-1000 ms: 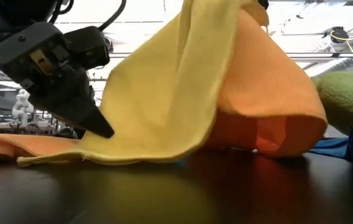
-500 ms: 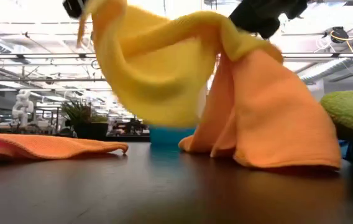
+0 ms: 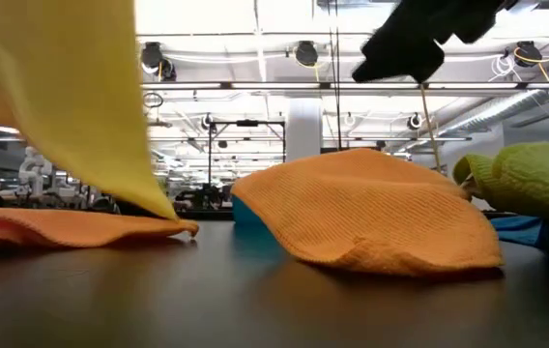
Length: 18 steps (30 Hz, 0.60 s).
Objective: Fold microfiber towels
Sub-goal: Fold the yellow microfiber cloth
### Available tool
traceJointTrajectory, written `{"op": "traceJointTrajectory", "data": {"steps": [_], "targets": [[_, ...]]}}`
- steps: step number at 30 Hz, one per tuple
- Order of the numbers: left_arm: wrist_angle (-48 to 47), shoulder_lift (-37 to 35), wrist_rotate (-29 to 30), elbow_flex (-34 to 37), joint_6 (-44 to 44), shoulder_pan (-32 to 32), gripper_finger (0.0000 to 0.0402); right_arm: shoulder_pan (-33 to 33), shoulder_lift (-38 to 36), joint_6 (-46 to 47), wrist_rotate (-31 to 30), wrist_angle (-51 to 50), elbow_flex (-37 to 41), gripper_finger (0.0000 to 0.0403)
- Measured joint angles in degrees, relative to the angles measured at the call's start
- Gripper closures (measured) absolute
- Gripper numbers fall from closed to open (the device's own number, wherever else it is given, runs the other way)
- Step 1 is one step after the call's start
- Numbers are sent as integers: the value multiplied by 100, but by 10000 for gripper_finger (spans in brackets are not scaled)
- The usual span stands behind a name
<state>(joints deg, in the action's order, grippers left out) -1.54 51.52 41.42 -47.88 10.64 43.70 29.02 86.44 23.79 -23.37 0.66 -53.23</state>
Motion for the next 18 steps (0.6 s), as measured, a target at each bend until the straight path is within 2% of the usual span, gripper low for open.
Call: {"op": "traceJointTrajectory", "data": {"steps": [5,9,12,15,18], "targets": [[-16,82,79,0,0,119,400,-49,660,-338,518,1052,-1,230],[-109,241,150,0,42,109,401,-222,1146,-574,674,1837,0,231],[-186,401,211,0,102,51,399,-451,1455,-622,1099,2268,0,231],[-199,544,217,0,150,-25,395,-645,1688,-439,1463,2162,-2,232],[-217,634,218,0,241,-67,397,-744,1765,-79,1612,1297,-2,232]]}}
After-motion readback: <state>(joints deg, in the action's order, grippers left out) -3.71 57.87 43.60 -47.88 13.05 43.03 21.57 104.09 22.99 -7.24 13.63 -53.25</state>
